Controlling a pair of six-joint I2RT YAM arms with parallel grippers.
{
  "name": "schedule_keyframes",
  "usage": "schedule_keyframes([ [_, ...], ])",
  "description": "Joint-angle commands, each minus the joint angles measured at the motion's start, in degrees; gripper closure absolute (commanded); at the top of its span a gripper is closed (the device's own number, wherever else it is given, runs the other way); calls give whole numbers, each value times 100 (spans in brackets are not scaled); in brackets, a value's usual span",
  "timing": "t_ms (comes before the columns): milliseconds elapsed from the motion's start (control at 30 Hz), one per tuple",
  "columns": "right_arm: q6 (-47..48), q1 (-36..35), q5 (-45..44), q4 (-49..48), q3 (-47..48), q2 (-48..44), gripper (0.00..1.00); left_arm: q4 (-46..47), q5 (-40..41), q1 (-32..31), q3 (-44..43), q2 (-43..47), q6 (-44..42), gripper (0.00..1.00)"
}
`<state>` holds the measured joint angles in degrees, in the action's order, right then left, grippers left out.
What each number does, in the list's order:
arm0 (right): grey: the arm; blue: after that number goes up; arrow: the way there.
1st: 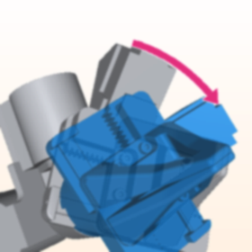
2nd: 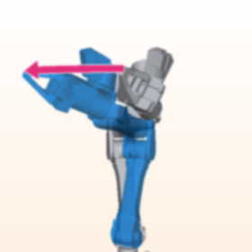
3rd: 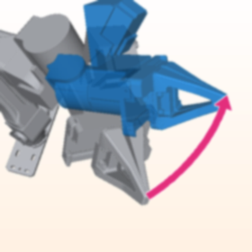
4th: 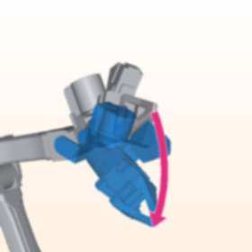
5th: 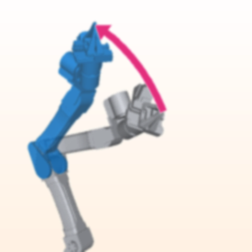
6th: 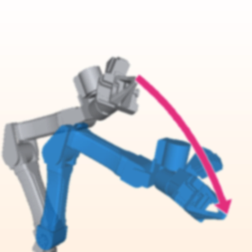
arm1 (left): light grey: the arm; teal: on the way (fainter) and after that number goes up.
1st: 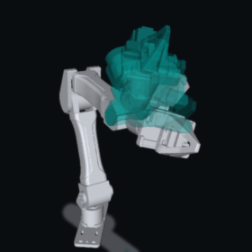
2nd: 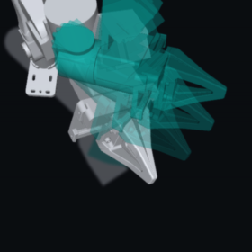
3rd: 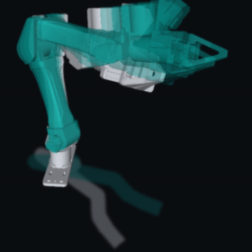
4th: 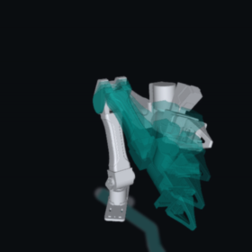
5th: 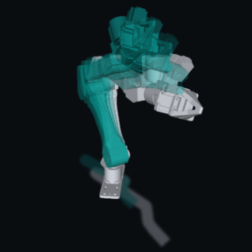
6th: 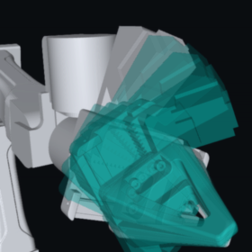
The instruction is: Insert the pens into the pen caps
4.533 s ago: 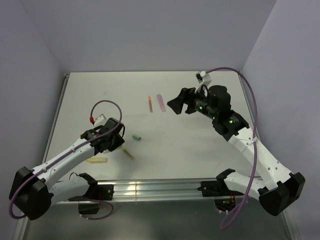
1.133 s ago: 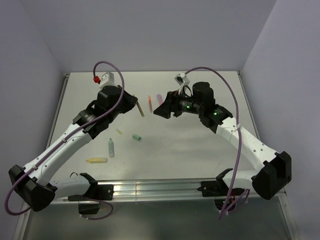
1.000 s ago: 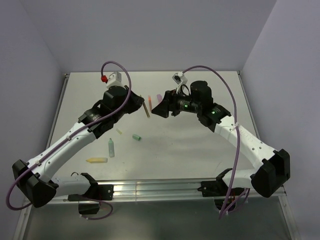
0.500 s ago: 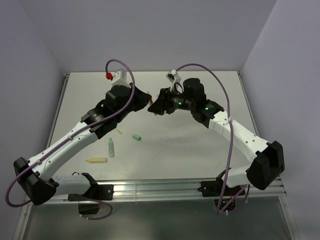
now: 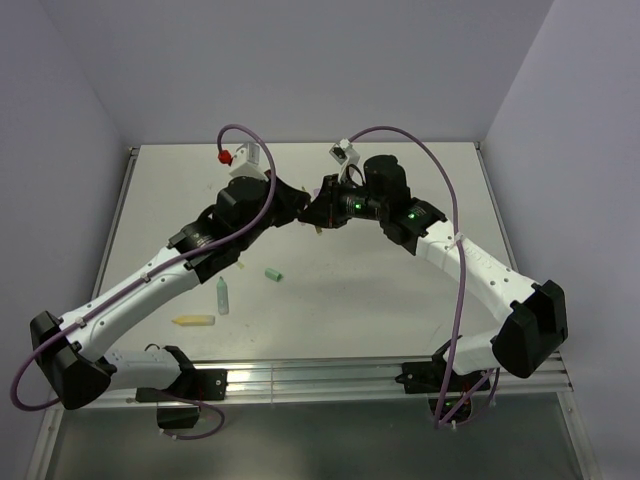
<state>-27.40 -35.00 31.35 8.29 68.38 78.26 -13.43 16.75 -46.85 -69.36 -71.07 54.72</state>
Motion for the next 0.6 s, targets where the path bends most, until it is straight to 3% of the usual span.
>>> schedule_keyframes([
  [0, 59, -42, -15, -39, 202, -30, 95, 367, 144, -96, 28, 181, 30, 100],
  [33, 77, -42, -24, -12, 211, -39, 100, 376, 170, -122, 54, 190, 47, 100],
  [200, 182, -42, -164, 102, 211, -74, 100, 359, 179, -158, 72, 225, -40, 96],
  [300, 261, -42, -209, 146, 211, -135, 100, 237, 310, -167, 63, 321, -119, 68],
  [333, 279, -50, -217, 155, 202, -162, 100, 166, 502, -175, 46, 365, -111, 53],
  [567, 393, -42, -288, 216, 132, -258, 100, -300, 1232, -175, 177, 953, -67, 27],
])
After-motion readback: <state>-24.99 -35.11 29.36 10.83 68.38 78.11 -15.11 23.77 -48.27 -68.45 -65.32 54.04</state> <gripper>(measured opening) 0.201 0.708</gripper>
